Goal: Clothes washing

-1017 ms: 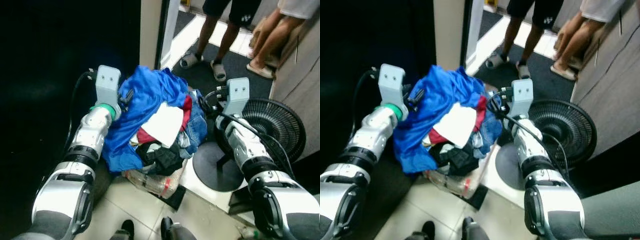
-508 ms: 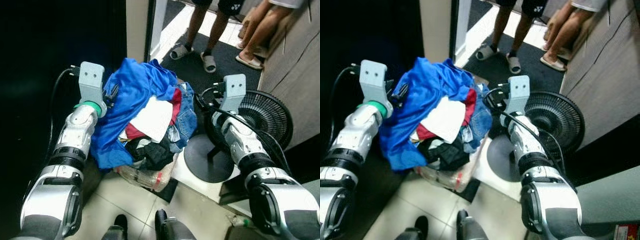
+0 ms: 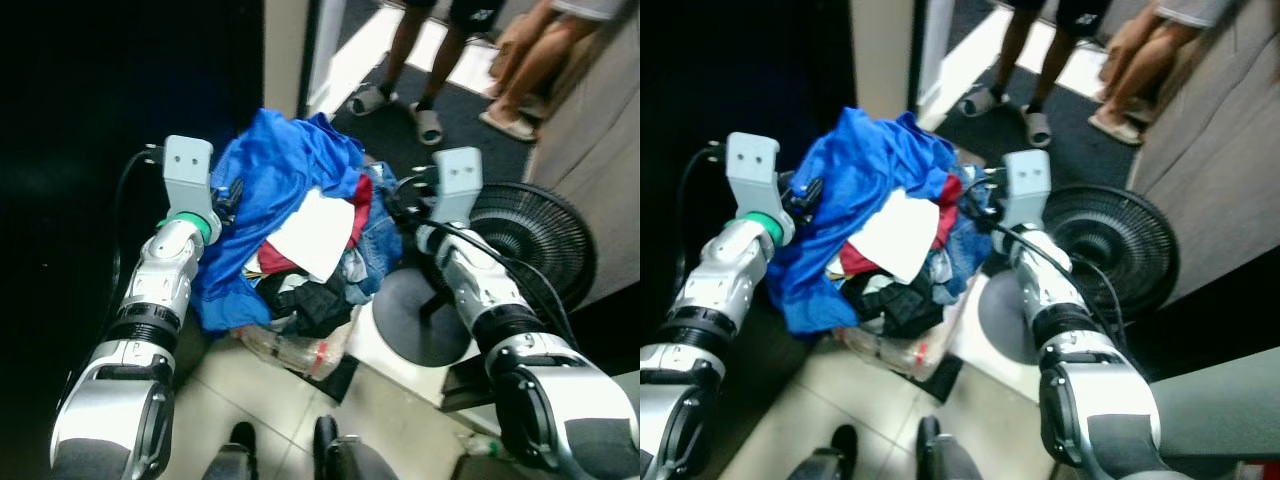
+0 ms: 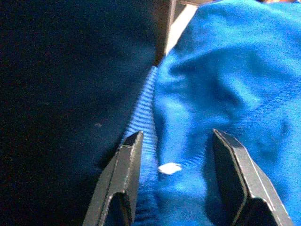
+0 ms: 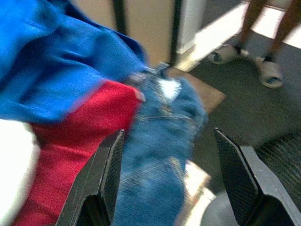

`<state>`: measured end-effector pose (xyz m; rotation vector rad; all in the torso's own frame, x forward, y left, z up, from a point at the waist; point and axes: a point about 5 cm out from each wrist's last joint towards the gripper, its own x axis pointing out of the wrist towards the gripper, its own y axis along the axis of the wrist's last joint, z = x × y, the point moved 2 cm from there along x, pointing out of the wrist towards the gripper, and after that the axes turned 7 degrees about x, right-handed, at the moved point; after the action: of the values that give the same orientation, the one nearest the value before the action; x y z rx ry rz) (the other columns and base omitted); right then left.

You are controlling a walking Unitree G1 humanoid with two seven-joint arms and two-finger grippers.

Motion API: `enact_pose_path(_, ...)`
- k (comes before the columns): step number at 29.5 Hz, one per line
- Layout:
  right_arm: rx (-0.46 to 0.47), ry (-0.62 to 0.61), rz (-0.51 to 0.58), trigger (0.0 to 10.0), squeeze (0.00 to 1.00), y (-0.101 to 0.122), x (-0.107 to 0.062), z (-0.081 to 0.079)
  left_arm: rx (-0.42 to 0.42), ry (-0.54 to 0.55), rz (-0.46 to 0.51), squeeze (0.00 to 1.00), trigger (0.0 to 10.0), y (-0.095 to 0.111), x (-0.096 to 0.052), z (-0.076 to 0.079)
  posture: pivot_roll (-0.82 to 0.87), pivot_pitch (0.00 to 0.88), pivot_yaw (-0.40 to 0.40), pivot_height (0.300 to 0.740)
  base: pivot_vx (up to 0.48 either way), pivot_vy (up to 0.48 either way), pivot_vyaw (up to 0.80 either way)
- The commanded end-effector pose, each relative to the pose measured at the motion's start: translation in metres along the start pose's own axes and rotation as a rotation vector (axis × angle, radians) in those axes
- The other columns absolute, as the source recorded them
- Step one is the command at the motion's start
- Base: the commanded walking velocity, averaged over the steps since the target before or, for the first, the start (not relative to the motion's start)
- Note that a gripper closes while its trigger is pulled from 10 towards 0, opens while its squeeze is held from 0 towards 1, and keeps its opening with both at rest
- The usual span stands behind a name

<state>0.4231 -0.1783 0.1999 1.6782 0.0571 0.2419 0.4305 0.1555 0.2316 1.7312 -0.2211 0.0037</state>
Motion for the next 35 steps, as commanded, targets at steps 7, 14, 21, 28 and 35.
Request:
enact_pose_path(7, 0.002, -0.177, 0.026, 10.0, 0.0, -0.018, -0.041, 0.059, -0.02, -0.187, -0.006, 0.0, 10.0, 0.014, 0.014, 0.061, -0.22, 0.272, 0.146, 0.74, 0.0, 0.0, 0.0)
enact_pose_path(14, 0.003, -0.188, 0.022, 10.0, 0.0, -0.029, -0.052, 0.061, -0.029, -0.234, -0.003, 0.0, 10.0, 0.019, 0.015, 0.079, -0.23, 0.279, 0.176, 0.74, 0.0, 0.0, 0.0)
enact_pose_path(21, -0.008, -0.177, 0.047, 10.0, 0.0, -0.022, -0.047, 0.056, -0.057, -0.599, 0.049, 0.0, 10.0, 0.017, -0.003, 0.128, -0.21, 0.275, 0.164, 0.74, 0.0, 0.0, 0.0)
enact_pose_path(28, -0.001, -0.024, 0.077, 10.0, 0.0, -0.014, -0.032, 0.014, -0.115, -0.688, 0.088, 0.0, 10.0, 0.014, -0.022, 0.145, -0.17, 0.272, 0.137, 0.74, 0.0, 0.0, 0.0)
enact_pose_path(35, 0.002, 0.119, 0.102, 10.0, 0.0, -0.01, -0.029, -0.023, -0.124, -0.604, 0.128, 0.0, 10.0, 0.027, -0.019, 0.122, -0.15, 0.268, 0.12, 0.74, 0.0, 0.0, 0.0)
